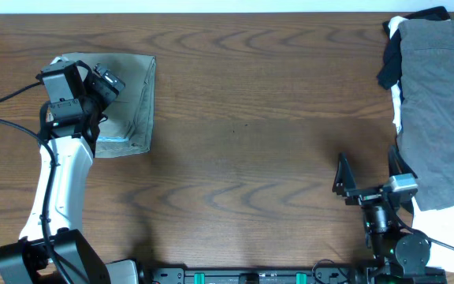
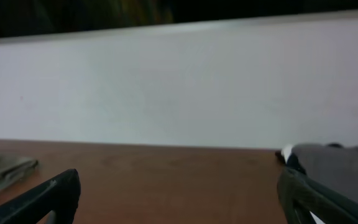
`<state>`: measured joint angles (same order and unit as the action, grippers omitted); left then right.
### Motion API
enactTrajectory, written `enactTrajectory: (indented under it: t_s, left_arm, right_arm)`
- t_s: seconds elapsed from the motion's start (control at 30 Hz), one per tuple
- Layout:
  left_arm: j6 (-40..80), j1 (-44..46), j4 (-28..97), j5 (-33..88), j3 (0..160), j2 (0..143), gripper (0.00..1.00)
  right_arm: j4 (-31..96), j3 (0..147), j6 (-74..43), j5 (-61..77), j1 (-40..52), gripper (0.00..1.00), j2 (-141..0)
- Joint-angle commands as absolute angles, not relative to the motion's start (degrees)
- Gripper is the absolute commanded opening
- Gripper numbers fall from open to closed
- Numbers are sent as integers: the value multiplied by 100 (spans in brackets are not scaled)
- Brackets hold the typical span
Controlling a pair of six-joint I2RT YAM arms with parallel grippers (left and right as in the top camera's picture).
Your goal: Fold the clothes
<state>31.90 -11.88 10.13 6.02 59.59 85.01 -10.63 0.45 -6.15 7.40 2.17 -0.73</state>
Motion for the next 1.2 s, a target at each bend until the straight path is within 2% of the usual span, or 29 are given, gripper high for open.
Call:
enactTrajectory:
  t_s: [0.0, 0.33, 1.17]
  left_arm:
    - [3181, -1181, 1028, 580, 5983, 8552, 98]
    - [3181, -1181, 1026, 580, 5983, 8552, 98]
    - [3181, -1181, 1026, 580, 5983, 8552, 98]
  right_arm:
    - [-893, 30, -589, 661, 270, 99, -30]
    - [366, 30, -126, 652, 270, 99, -30]
    - [366, 32, -121, 622, 268, 99, -36]
